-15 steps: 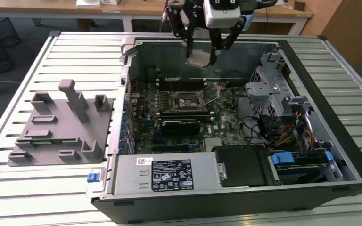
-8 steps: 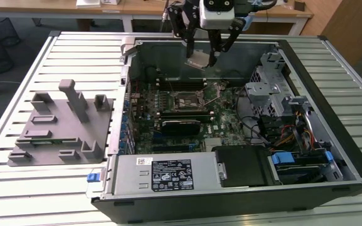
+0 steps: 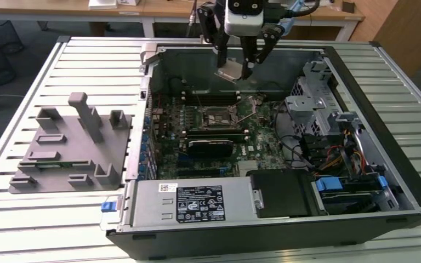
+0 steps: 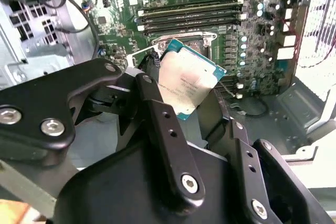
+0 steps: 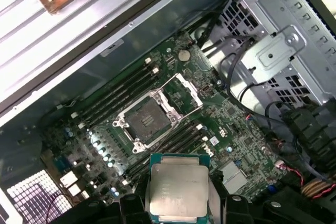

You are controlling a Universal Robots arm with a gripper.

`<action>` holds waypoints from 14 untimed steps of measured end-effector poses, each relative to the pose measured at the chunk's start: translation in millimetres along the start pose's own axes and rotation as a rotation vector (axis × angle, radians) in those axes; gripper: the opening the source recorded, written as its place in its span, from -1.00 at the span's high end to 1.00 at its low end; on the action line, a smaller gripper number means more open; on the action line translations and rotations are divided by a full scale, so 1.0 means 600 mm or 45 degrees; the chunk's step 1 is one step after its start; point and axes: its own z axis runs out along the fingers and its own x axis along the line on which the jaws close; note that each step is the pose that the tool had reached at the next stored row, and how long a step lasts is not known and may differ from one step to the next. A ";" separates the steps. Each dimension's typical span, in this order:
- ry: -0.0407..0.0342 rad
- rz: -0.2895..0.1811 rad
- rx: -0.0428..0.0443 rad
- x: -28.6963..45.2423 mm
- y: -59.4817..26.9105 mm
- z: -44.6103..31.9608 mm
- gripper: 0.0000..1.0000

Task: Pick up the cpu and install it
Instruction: 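Place the cpu into insertion slot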

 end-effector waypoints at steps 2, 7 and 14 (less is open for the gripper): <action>-0.0018 0.041 0.000 0.000 0.000 0.001 -0.06; -0.0062 0.149 0.002 0.000 0.000 0.003 -0.06; -0.0123 0.310 0.005 0.000 0.000 0.005 -0.06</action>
